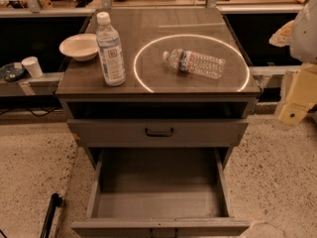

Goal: Place blue plastic bottle into middle drawer

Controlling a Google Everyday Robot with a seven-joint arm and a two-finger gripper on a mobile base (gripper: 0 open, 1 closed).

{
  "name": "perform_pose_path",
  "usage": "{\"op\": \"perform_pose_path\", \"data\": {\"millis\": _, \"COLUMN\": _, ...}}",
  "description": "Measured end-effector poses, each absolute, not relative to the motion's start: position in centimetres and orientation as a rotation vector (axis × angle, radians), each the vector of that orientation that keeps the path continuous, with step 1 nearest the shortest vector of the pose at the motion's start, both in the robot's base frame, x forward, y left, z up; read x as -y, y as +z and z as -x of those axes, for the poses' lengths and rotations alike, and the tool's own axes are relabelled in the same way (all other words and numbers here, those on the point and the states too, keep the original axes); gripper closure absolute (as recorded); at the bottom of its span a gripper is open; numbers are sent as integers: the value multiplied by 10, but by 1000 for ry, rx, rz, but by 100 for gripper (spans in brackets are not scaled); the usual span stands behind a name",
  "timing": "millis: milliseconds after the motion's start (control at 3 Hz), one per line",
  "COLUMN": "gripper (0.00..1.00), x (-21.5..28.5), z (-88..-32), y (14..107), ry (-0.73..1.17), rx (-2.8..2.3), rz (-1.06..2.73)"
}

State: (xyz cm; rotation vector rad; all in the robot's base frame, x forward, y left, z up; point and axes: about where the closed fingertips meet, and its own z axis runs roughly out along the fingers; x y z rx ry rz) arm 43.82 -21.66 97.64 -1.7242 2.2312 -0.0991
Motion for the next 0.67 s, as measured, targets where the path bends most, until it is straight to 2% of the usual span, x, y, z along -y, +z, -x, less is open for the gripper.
{"op": "perform_pose_path", "data": {"millis": 333, "gripper": 0, "x": 216, "z": -439, "y": 976, "ry": -89, "rx": -2227, "rz": 1721}}
{"op": "perform_pose_path", "data": {"millis": 667, "gripper": 0, "x": 200, "z": -454, "y": 970, "ry": 68, "rx": -2157, "rz": 1675}}
